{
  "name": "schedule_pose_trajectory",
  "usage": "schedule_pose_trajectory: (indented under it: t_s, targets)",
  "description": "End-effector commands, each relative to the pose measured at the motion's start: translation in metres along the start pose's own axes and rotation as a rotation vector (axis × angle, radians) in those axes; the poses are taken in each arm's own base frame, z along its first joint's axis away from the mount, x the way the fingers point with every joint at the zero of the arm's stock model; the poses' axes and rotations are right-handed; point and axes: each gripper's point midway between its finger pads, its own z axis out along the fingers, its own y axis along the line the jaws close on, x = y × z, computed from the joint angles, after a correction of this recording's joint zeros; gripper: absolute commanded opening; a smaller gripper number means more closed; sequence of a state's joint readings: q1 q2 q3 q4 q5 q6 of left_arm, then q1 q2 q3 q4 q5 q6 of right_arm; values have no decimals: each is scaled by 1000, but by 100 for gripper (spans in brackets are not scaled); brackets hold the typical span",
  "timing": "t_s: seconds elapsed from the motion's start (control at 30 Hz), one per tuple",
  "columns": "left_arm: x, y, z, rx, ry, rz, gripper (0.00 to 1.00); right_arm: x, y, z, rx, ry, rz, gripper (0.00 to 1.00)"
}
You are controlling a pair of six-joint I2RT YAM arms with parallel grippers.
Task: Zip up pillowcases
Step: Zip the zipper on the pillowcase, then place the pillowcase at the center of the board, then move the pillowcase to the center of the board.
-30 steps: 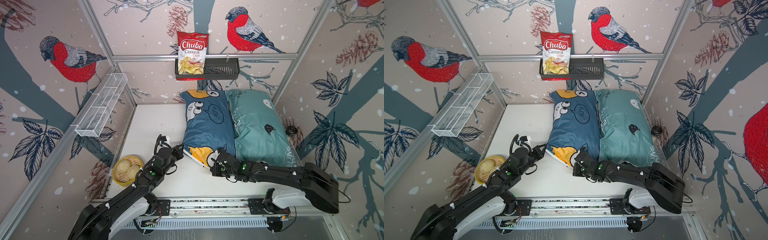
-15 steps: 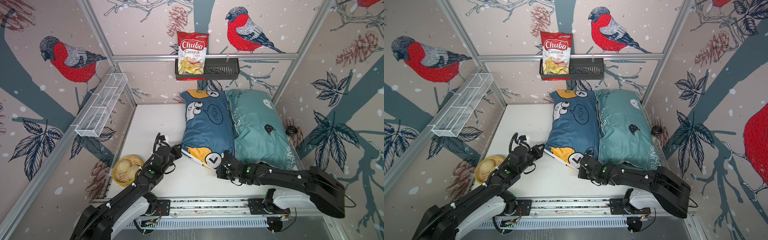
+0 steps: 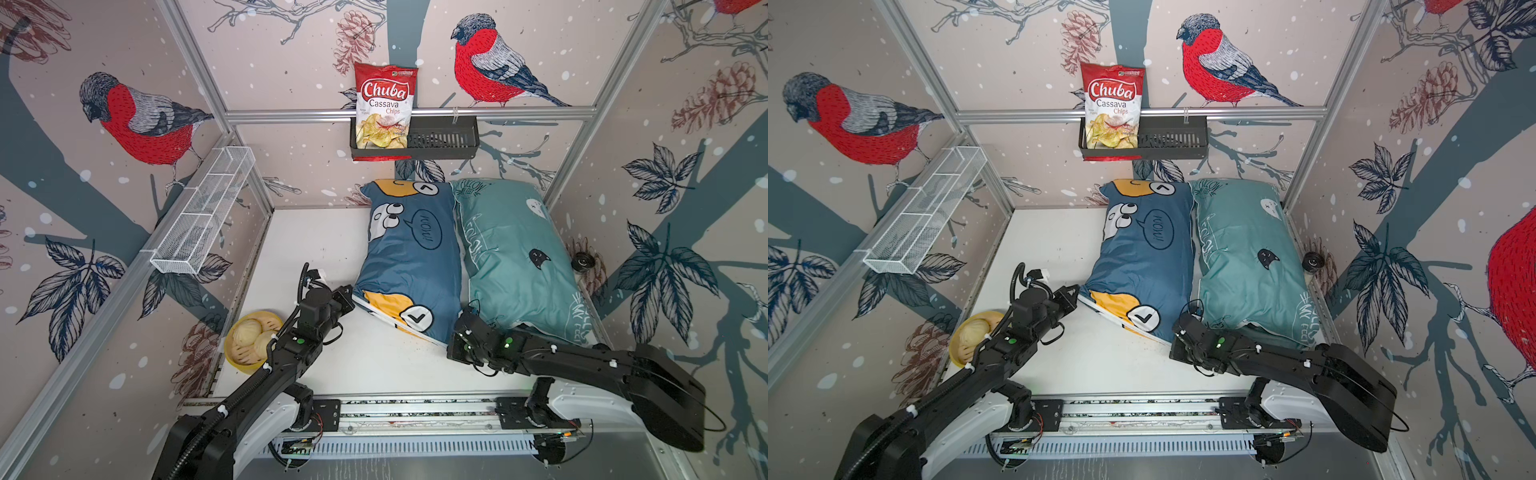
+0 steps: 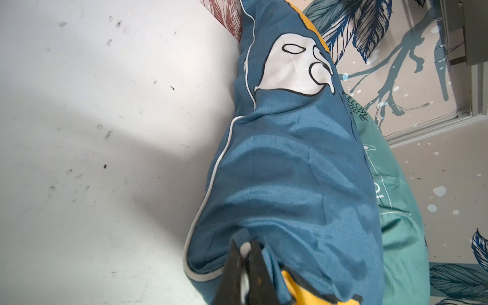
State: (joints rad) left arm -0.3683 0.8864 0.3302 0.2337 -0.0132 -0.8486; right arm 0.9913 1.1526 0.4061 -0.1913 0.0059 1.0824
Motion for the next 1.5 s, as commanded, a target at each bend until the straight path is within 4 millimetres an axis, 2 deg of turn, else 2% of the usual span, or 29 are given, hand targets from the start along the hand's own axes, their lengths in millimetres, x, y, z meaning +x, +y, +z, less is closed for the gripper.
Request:
schedule_pose_trajectory:
  t_s: [0.0,0.33,0.53,0.6,0.73,0.77,0.8,0.83,0.9,0.93,1.0,1.03,1.07,1.13,1.2,1.37,1.47]
  targets:
    - [-16,1,0,8,-61,14,0,2,-19,-2,62,-5,39,0]
    - [-18,13,2,-18,-67,11,0,0,-45,-7,119,-29,88,0]
    - [-25,20,0,-33,-84,10,0,-2,-58,-11,150,-53,108,0]
    - [-26,20,0,-32,-86,14,0,-3,-58,-11,141,-56,109,0]
    - [-23,18,2,-16,-73,10,0,-13,-41,-18,97,-84,63,0]
    - [-24,17,2,-16,-74,14,0,-16,-35,-21,83,-89,33,7]
    - [-26,17,1,-20,-76,26,0,-20,-25,-25,55,-92,-4,21]
    - [-29,15,-1,-27,-84,45,18,-22,-14,-28,16,-87,-52,39]
    - [-40,10,-7,-45,-111,117,61,-27,4,-37,-57,-93,-113,67]
    - [-49,8,-10,-72,-126,165,75,-30,11,-43,-88,-99,-139,75]
    - [-66,-1,-17,-114,-144,257,89,-38,22,-55,-135,-124,-169,89]
    - [-74,-6,-19,-127,-144,304,94,-43,26,-62,-153,-141,-181,98]
    - [-78,-11,-20,-135,-138,336,97,-48,30,-68,-171,-160,-191,99]
    - [-87,-20,-19,-148,-121,393,98,-60,37,-84,-194,-198,-232,99]
    - [-87,-28,-11,-124,-89,421,100,-78,36,-100,-155,-251,-246,99]
    - [-64,-47,27,-2,44,399,100,-139,8,-141,-39,-423,-154,100]
    - [-46,-59,49,70,108,373,100,-170,-19,-164,21,-497,-78,98]
